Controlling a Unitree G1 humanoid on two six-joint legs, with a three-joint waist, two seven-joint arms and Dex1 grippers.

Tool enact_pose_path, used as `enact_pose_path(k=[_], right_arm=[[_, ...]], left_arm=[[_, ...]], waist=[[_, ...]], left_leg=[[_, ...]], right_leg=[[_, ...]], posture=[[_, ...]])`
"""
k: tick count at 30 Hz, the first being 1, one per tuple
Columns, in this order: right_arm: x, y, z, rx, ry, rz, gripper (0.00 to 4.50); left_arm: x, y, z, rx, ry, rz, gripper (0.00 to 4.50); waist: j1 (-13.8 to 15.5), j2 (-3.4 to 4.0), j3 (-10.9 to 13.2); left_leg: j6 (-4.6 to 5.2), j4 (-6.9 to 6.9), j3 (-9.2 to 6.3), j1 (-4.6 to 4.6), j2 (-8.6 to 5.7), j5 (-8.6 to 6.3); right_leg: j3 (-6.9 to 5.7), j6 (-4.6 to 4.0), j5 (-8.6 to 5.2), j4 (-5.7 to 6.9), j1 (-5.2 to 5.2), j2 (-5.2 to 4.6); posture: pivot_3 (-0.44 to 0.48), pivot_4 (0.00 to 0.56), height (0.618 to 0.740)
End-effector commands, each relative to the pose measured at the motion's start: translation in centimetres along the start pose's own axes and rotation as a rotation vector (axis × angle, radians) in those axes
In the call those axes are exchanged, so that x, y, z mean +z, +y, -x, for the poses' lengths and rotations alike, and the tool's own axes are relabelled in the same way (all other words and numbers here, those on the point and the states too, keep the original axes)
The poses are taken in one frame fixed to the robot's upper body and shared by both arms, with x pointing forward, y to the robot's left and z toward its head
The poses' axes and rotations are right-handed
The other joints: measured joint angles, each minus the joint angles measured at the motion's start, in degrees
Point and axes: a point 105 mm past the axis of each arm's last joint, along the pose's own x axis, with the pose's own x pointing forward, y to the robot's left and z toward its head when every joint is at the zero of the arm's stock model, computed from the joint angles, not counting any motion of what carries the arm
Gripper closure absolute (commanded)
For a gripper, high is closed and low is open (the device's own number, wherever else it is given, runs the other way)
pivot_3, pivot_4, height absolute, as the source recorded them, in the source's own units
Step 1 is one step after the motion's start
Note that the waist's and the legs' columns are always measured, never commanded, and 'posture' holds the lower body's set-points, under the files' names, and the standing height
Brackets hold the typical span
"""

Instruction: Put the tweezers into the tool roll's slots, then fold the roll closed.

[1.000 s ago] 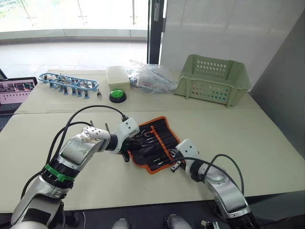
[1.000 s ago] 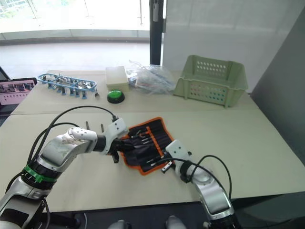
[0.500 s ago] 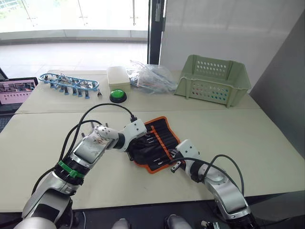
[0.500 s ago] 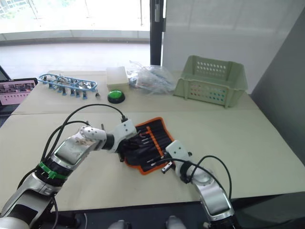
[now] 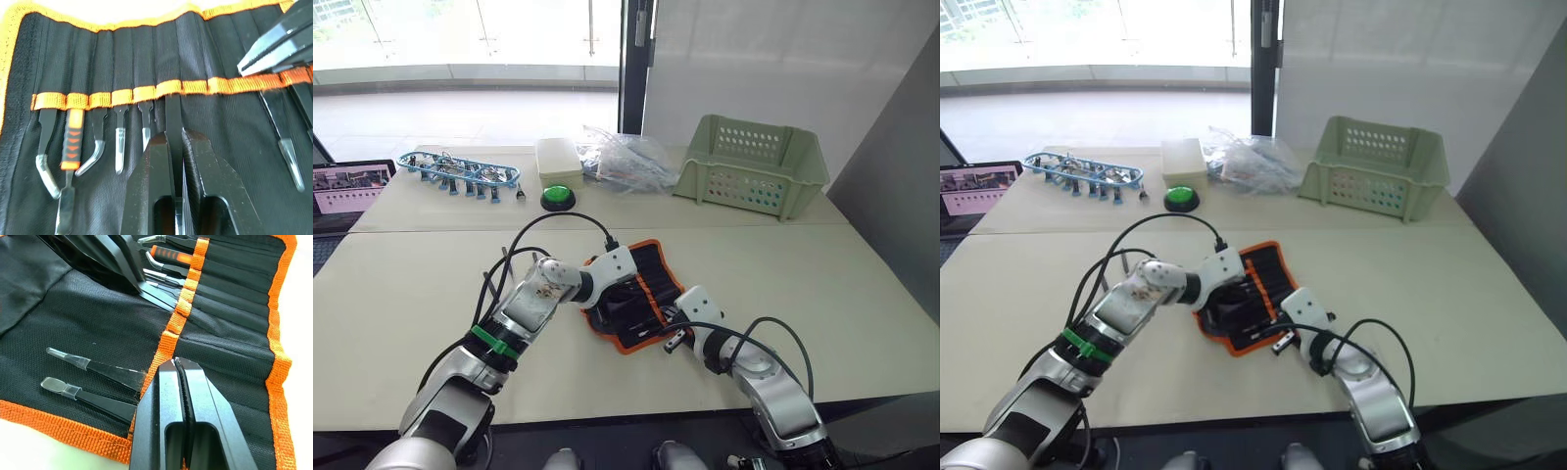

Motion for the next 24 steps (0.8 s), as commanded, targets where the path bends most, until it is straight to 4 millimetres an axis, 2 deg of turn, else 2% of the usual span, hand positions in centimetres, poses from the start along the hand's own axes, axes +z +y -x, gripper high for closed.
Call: enact_pose_path(k=[1, 10, 12, 13, 18, 21, 23, 24], right_arm=[[-2.4, 2.7, -0.4, 0.105, 0.1, -0.041, 4.5], [-2.5, 3.1, -0.5, 0.12, 0.103, -0.042, 4.5], [-2.5, 3.1, -0.4, 0.121, 0.105, -0.042, 4.5], [-2.6, 3.1, -0.4, 0.121, 0.107, -0.043, 4.5], [-2.6, 3.1, -0.4, 0.122, 0.111, -0.043, 4.5], [-2.7, 3.1, -0.4, 0.121, 0.112, -0.042, 4.5], [-2.7, 3.0, -0.5, 0.122, 0.113, -0.04, 4.5], [-2.7, 3.0, -0.5, 0.122, 0.113, -0.04, 4.5]], left_arm=[[1.2, 0.3, -1.2, 0.025, -0.059, -0.038, 4.45], [0.9, 0.0, -3.0, 0.031, -0.112, -0.038, 4.45], [1.0, 0.3, -2.7, 0.04, -0.128, -0.028, 3.65], [1.1, 0.5, -2.2, 0.042, -0.136, -0.03, 3.4], [1.8, 1.7, 1.0, 0.071, -0.173, -0.044, 1.74], [2.3, 2.0, 3.6, 0.089, -0.198, -0.034, 0.73], [2.4, 2.3, 6.1, 0.124, -0.225, -0.006, 0.09], [2.3, 2.3, 7.2, 0.14, -0.235, 0.009, 0.03]], waist=[[0.0, -0.01, 0.0], [0.4, 0.03, 0.0], [0.5, 0.03, 0.0], [0.6, 0.03, 0.0], [-0.4, 0.05, 0.0], [-0.8, 0.06, 0.0], [-1.0, 0.07, 0.0], [-1.2, 0.08, 0.0]], left_leg=[[0.0, 0.05, -0.01, -0.01, 0.0, 0.0], [0.0, 0.22, -0.03, 0.05, -0.01, 0.0], [0.0, 0.27, -0.03, 0.07, -0.02, 0.0], [0.0, 0.29, -0.02, 0.07, -0.02, 0.0], [0.01, 0.28, -0.03, 0.06, 0.0, 0.0], [0.01, 0.26, -0.03, 0.06, 0.05, 0.0], [0.01, 0.25, -0.03, 0.1, 0.07, 0.0], [0.01, 0.24, -0.03, 0.1, 0.08, 0.0]], right_leg=[[-0.01, 0.0, 0.0, 0.02, 0.01, 0.0], [0.0, 0.04, 0.02, 0.08, 0.13, 0.0], [0.0, 0.07, 0.03, 0.1, 0.15, 0.0], [0.0, 0.07, 0.04, 0.11, 0.15, 0.0], [0.03, 0.07, 0.04, 0.24, 0.04, 0.03], [0.08, 0.06, 0.03, 0.27, 0.0, 0.1], [0.08, 0.05, 0.03, 0.28, 0.01, 0.11], [0.08, 0.04, 0.02, 0.28, 0.0, 0.11]], posture=[[0.0, 0.15, 0.725], [0.0, 0.15, 0.725], [0.0, 0.15, 0.725], [0.0, 0.15, 0.725], [0.0, 0.15, 0.725], [0.0, 0.15, 0.725], [0.0, 0.15, 0.725], [0.0, 0.15, 0.725]])
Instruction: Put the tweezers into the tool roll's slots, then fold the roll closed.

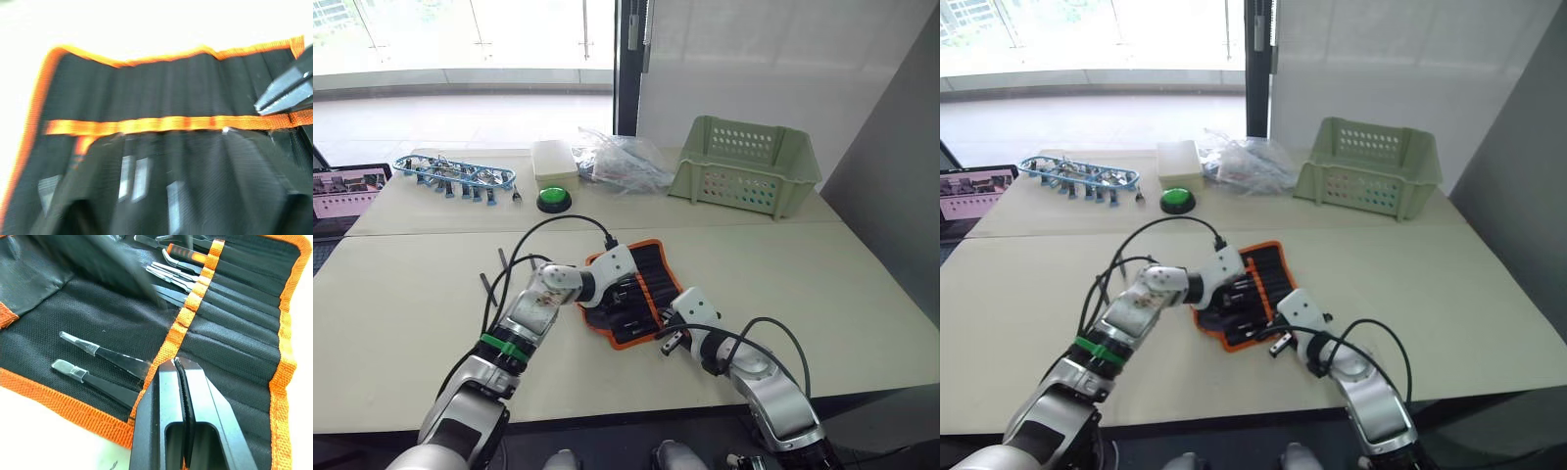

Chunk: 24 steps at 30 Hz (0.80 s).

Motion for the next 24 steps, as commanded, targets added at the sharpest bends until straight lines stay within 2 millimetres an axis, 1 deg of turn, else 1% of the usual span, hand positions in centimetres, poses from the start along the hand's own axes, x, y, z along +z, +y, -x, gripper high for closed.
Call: enact_pose_path(k=[1, 2, 4, 6, 9, 10, 12, 13, 14, 16, 18, 19, 20, 22, 23, 24], right_arm=[[-2.8, 2.3, -0.3, 0.101, 0.106, -0.051, 4.5], [-2.9, 2.2, -0.3, 0.101, 0.107, -0.05, 4.5], [-3.0, 2.2, -0.3, 0.103, 0.109, -0.048, 4.5], [-3.1, 1.9, -0.4, 0.103, 0.112, -0.046, 4.5], [-3.3, 1.6, -0.2, 0.102, 0.116, -0.044, 4.5], [-3.4, 1.5, -0.1, 0.101, 0.119, -0.043, 4.5], [-3.7, 1.2, 0.0, 0.099, 0.124, -0.04, 4.5], [-3.9, 0.9, 0.0, 0.096, 0.13, -0.043, 4.5], [-4.0, 0.7, 0.0, 0.094, 0.134, -0.044, 4.5], [-4.2, 0.5, 0.1, 0.093, 0.138, -0.047, 4.5], [-4.4, 0.4, 0.1, 0.099, 0.142, -0.046, 4.5], [-4.5, 0.3, 0.1, 0.101, 0.144, -0.046, 4.5], [-4.5, 0.3, 0.1, 0.103, 0.144, -0.046, 4.5], [-4.6, 0.2, 0.0, 0.109, 0.146, -0.044, 4.5], [-4.6, 0.1, 0.0, 0.112, 0.146, -0.042, 4.5], [-4.6, 0.1, 0.0, 0.116, 0.147, -0.04, 4.5]], left_arm=[[1.7, 0.6, 4.0, 0.059, -0.078, 0.032, 0.03], [1.5, 0.7, 5.0, 0.083, -0.077, 0.046, 0.03], [-0.1, 0.8, 7.5, 0.148, -0.049, 0.092, 0.03], [-2.7, 0.9, 10.5, 0.256, 0.006, 0.142, 0.03], [-5.0, 0.4, 13.3, 0.369, 0.056, 0.2, 0.03], [-6.0, 0.0, 14.8, 0.435, 0.071, 0.233, 0.03], [-7.2, -0.8, 17.0, 0.538, 0.089, 0.284, 0.03], [-8.3, -1.9, 18.8, 0.629, 0.1, 0.34, 0.03], [-9.0, -2.8, 20.2, 0.694, 0.113, 0.377, 0.03], [-9.7, -4.4, 21.6, 0.765, 0.129, 0.417, 0.03], [-10.4, -6.2, 22.4, 0.81, 0.149, 0.457, 0.03], [-10.6, -6.7, 22.7, 0.823, 0.155, 0.467, 0.03], [-10.9, -7.3, 23.2, 0.87, 0.156, 0.493, 0.03], [-11.2, -8.1, 24.3, 0.963, 0.149, 0.518, 0.03], [-11.2, -8.3, 24.5, 0.991, 0.147, 0.523, 0.03], [-11.1, -8.7, 24.7, 1.029, 0.146, 0.519, 0.03]], waist=[[-0.3, 0.02, 0.0], [-0.3, 0.02, 0.0], [-0.6, 0.03, 0.0], [-0.8, 0.03, 0.0], [-0.7, 0.01, 0.0], [-0.6, -0.04, 0.0], [-0.6, -0.05, 0.0], [-0.5, -0.06, 0.0], [-0.7, -0.06, 0.0], [-0.7, -0.1, 0.0], [-0.3, -0.14, 0.0], [-0.1, -0.2, -0.1], [0.4, -0.3, -0.1], [0.5, -0.34, -0.1], [0.7, -0.34, -0.1], [0.7, -0.36, -0.1]], left_leg=[[0.0, -0.02, 0.0, 0.01, 0.01, 0.0], [0.0, -0.03, 0.0, 0.02, 0.01, 0.0], [0.0, -0.03, 0.01, 0.05, 0.02, -0.01], [0.01, -0.06, 0.02, 0.08, 0.04, -0.02], [0.02, -0.08, 0.02, 0.12, 0.06, -0.02], [0.01, -0.08, 0.02, 0.13, 0.07, -0.02], [0.01, -0.08, 0.05, 0.17, 0.07, -0.02], [0.01, -0.08, 0.06, 0.17, 0.06, -0.02], [0.01, -0.08, 0.08, 0.18, 0.05, -0.02], [-0.02, -0.08, 0.2, 0.25, 0.08, -0.08], [-0.03, -0.09, 0.18, 0.26, 0.07, -0.09], [-0.03, -0.08, 0.17, 0.28, 0.08, -0.09], [-0.03, -0.08, 0.15, 0.35, 0.09, -0.09], [-0.09, -0.06, 0.14, 0.58, 0.09, -0.12], [-0.47, -0.05, 0.17, 0.62, 0.11, -0.35], [-0.49, -0.05, 0.17, 0.57, 0.1, -0.36]], right_leg=[[0.01, -0.01, -0.01, 0.0, 0.01, 0.0], [0.0, -0.01, -0.01, 0.0, 0.02, 0.0], [0.01, -0.02, -0.02, -0.01, 0.02, 0.0], [0.01, -0.04, -0.03, 0.0, 0.03, -0.01], [-0.02, -0.09, -0.06, 0.0, 0.06, -0.02], [-0.03, -0.09, -0.06, 0.0, 0.04, -0.03], [-0.03, -0.11, -0.06, -0.01, 0.09, -0.1], [-0.04, -0.11, -0.07, -0.02, 0.09, -0.15], [-0.04, -0.11, -0.07, -0.03, 0.1, -0.18], [-0.04, -0.13, -0.07, -0.06, 0.12, -0.26], [-0.05, -0.17, -0.1, -0.07, 0.12, -0.25], [-0.07, -0.26, -0.15, -0.06, 0.12, -0.25], [-0.09, -0.56, -0.33, -0.05, 0.17, -0.24], [-0.08, -0.63, -0.39, -0.15, 0.14, -0.26], [-0.05, -0.64, -0.39, -0.28, 0.15, -0.3], [-0.05, -0.64, -0.39, -0.32, 0.19, -0.32]], posture=[[0.0, 0.15, 0.725], [0.0, 0.15, 0.725], [0.0, 0.15, 0.725], [0.0, 0.15, 0.725], [0.0, 0.15, 0.725], [0.0, 0.15, 0.725], [0.0, 0.15, 0.725], [0.0, 0.15, 0.725], [0.0, 0.15, 0.725], [0.0, 0.15, 0.725], [0.0, 0.15, 0.725], [0.0, 0.15, 0.725], [0.0, 0.15, 0.725], [0.0, 0.15, 0.725], [0.0, 0.15, 0.725], [0.0, 0.15, 0.725]])
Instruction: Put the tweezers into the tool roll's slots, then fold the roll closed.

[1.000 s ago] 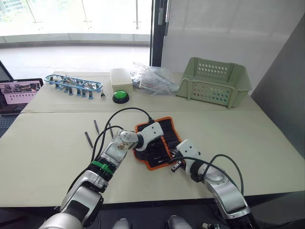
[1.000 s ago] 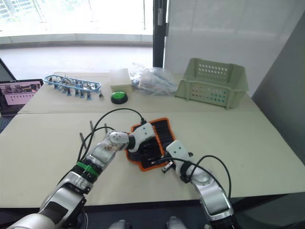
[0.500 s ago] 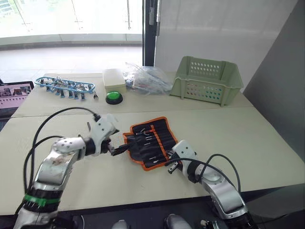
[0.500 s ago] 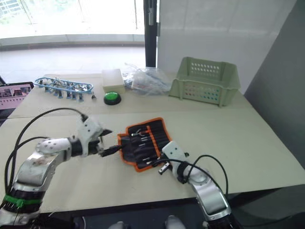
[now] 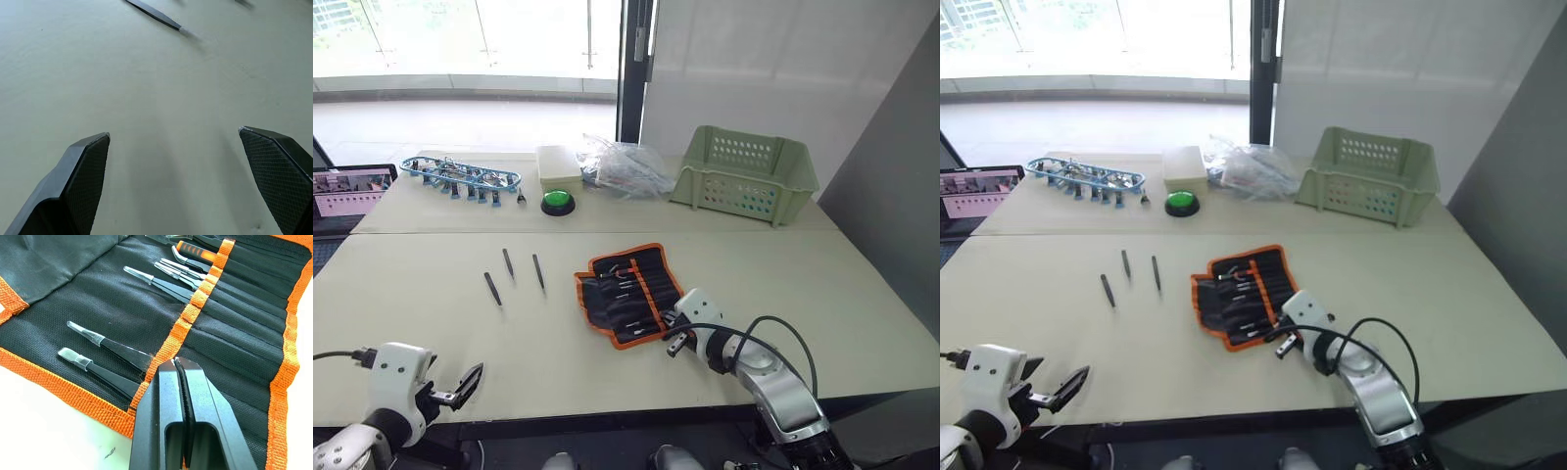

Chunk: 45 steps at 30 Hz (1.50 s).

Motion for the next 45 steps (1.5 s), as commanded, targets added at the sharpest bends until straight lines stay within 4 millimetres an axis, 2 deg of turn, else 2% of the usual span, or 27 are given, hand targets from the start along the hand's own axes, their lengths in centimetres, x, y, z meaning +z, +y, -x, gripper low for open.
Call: enact_pose_path(k=[1, 9, 11, 16, 21, 27, 32, 34, 40, 45], right_arm=[[-3.1, 1.2, -0.2, 0.074, 0.113, -0.042, 4.5], [-2.9, 1.2, -0.5, 0.092, 0.107, -0.036, 4.5], [-2.9, 1.3, -0.6, 0.096, 0.105, -0.034, 4.5], [-2.6, 1.1, -0.7, 0.09, 0.099, -0.032, 4.5], [-2.5, 0.9, -0.7, 0.081, 0.094, -0.031, 4.5], [-2.4, 0.7, -0.7, 0.073, 0.092, -0.028, 4.5], [-2.2, 0.7, -0.6, 0.069, 0.087, -0.029, 4.5], [-2.2, 0.7, -0.5, 0.069, 0.088, -0.026, 4.5], [-2.0, 0.6, -0.6, 0.067, 0.086, -0.026, 4.5], [-2.0, 0.6, -0.5, 0.069, 0.085, -0.026, 4.5]], left_arm=[[1.5, 0.1, 1.3, 0.112, -0.095, -0.028, 0.03], [0.6, -1.9, 1.3, 0.129, -0.09, 0.041, 0.03], [0.4, -2.0, 0.5, 0.13, -0.079, 0.035, 0.03], [1.5, -2.3, -2.6, 0.134, -0.111, 0.018, 0.03], [1.5, -3.0, -5.8, 0.17, -0.095, 0.066, 0.03], [1.0, -3.3, -9.2, 0.238, -0.056, 0.101, 0.03], [1.4, -3.6, -11.5, 0.246, -0.054, 0.126, 0.03], [0.8, -3.5, -12.6, 0.278, -0.014, 0.16, 0.03], [-0.3, -3.3, -13.7, 0.322, 0.037, 0.253, 0.03], [0.2, -3.9, -14.9, 0.293, 0.04, 0.244, 0.03]], waist=[[0.0, -0.04, 0.0], [-0.3, -0.07, 0.0], [-0.3, -0.07, 0.0], [-0.3, -0.07, 0.0], [-0.5, -0.12, -0.1], [-0.2, -0.25, -0.2], [0.0, 0.12, -0.2], [0.1, 0.19, -0.2], [0.1, 0.78, -0.3], [0.1, 1.15, -0.5]], left_leg=[[0.0, 0.01, 0.0, 0.02, 0.0, 0.0], [0.01, 0.07, 0.01, -0.03, -0.01, 0.01], [0.04, 0.07, 0.01, -0.03, 0.0, 0.02], [0.04, 0.07, -0.02, -0.02, -0.02, 0.03], [0.42, 0.08, -0.01, -0.02, -0.04, 0.25], [0.44, 0.07, -0.08, 0.05, -0.04, 0.27], [0.38, 0.06, -0.08, 0.33, -0.06, 0.23], [0.08, 0.06, -0.1, 0.4, -0.07, 0.05], [0.07, 0.04, -0.12, 0.59, -0.14, 0.04], [0.06, -0.01, -0.17, 0.65, -0.18, 0.04]], right_leg=[[0.0, 0.0, 0.0, -0.01, 0.01, -0.01], [0.03, 0.0, 0.0, -0.01, -0.05, 0.07], [0.03, 0.01, 0.0, 0.0, -0.07, 0.09], [0.02, 0.01, 0.0, 0.0, -0.06, 0.11], [0.03, 0.07, 0.07, 0.08, 0.22, 0.13], [-0.02, 0.11, 0.12, 0.08, 0.4, 0.15], [-0.02, 0.12, 0.11, 0.03, 0.65, 0.12], [-0.03, 0.12, 0.1, 0.04, 0.71, 0.13], [-0.02, 0.14, 0.1, 0.04, 0.86, 0.13], [-0.03, 0.14, 0.1, 0.06, 0.88, 0.15]], posture=[[0.0, 0.15, 0.725], [0.0, 0.15, 0.725], [0.0, 0.15, 0.725], [0.0, 0.15, 0.725], [0.0, 0.15, 0.725], [0.0, 0.15, 0.725], [0.0, 0.15, 0.725], [0.0, 0.15, 0.725], [0.0, 0.15, 0.725], [0.0, 0.15, 0.725]])
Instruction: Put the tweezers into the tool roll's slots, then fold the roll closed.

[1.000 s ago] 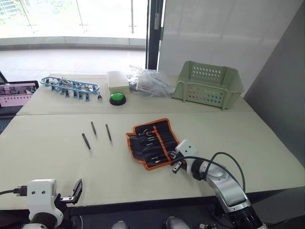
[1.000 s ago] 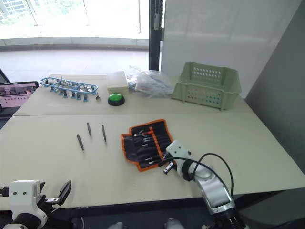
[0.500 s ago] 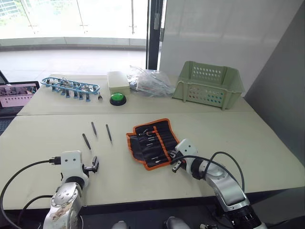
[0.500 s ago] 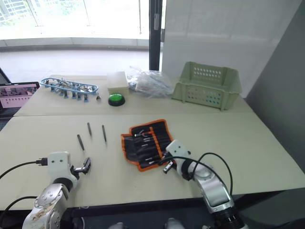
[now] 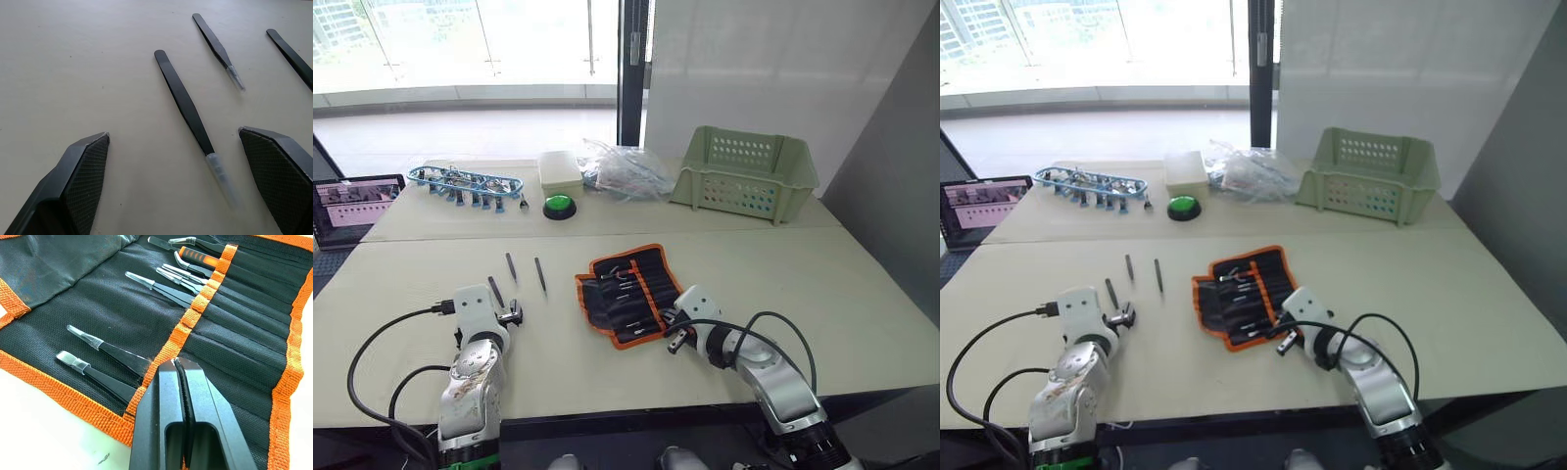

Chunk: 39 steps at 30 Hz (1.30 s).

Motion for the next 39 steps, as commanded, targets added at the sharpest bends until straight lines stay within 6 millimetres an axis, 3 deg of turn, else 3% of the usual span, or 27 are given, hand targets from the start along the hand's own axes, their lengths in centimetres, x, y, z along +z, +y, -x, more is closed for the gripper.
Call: enact_pose_path(k=[1, 7, 15, 24, 29, 35, 39], right_arm=[[-2.5, 1.1, -0.1, 0.042, 0.096, -0.045, 4.5], [-2.3, 0.9, -0.1, 0.037, 0.092, -0.044, 4.5], [-2.3, 0.9, 0.1, 0.031, 0.092, -0.046, 4.5], [-2.3, 1.0, 0.0, 0.033, 0.09, -0.047, 4.5], [-2.3, 1.0, 0.0, 0.034, 0.091, -0.045, 4.5], [-2.4, 1.2, 0.1, 0.038, 0.096, -0.046, 4.5], [-2.4, 1.5, 0.2, 0.037, 0.096, -0.049, 4.5]], left_arm=[[-2.2, -0.5, -0.8, -0.016, 0.099, 0.008, 0.03], [-2.3, -1.7, -1.5, -0.06, 0.103, 0.007, 1.75], [-2.4, -2.0, -1.7, -0.07, 0.096, 0.013, 4.38], [-1.2, -0.6, -2.0, -0.035, 0.047, -0.009, 4.45], [0.4, 0.2, -1.9, -0.033, -0.028, -0.044, 4.45], [5.9, -0.4, -0.7, -0.153, -0.22, -0.127, 4.45], [9.4, -3.9, 1.0, -0.419, -0.317, -0.172, 4.45]], waist=[[0.1, 0.08, 0.0], [0.2, 0.13, 0.0], [1.2, 0.22, -0.1], [1.3, 0.22, 0.0], [1.1, 0.1, 0.0], [0.9, -0.45, 0.3], [0.7, -0.8, 0.3]], left_leg=[[-0.01, 0.0, -0.02, 0.04, -0.02, -0.01], [-0.06, 0.0, -0.14, 0.18, -0.06, -0.03], [-0.09, -0.01, -0.16, 0.14, -0.08, -0.05], [-0.09, -0.15, -0.16, 0.1, -0.07, -0.06], [-0.1, -0.34, -0.17, 0.1, -0.07, -0.06], [-0.09, -0.65, -0.15, -0.17, -0.05, -0.04], [0.31, -0.71, -0.14, -0.98, -0.04, 0.22]], right_leg=[[-0.01, 0.0, 0.0, 0.0, 0.0, 0.0], [-0.06, 0.01, -0.02, -0.08, -0.04, -0.01], [-0.08, 0.02, -0.02, -0.42, 0.01, -0.05], [-0.08, 0.03, -0.02, -0.67, 0.0, -0.06], [-0.08, 0.03, -0.02, -0.74, -0.07, -0.06], [-0.08, 0.03, 0.0, -0.77, -0.17, -0.03], [-0.08, 0.42, 0.32, -0.74, -0.86, -0.01]], posture=[[0.0, 0.15, 0.725], [0.0, 0.15, 0.725], [0.0, 0.15, 0.725], [0.0, 0.15, 0.725], [0.0, 0.15, 0.725], [0.0, 0.15, 0.725], [0.0, 0.15, 0.725]])
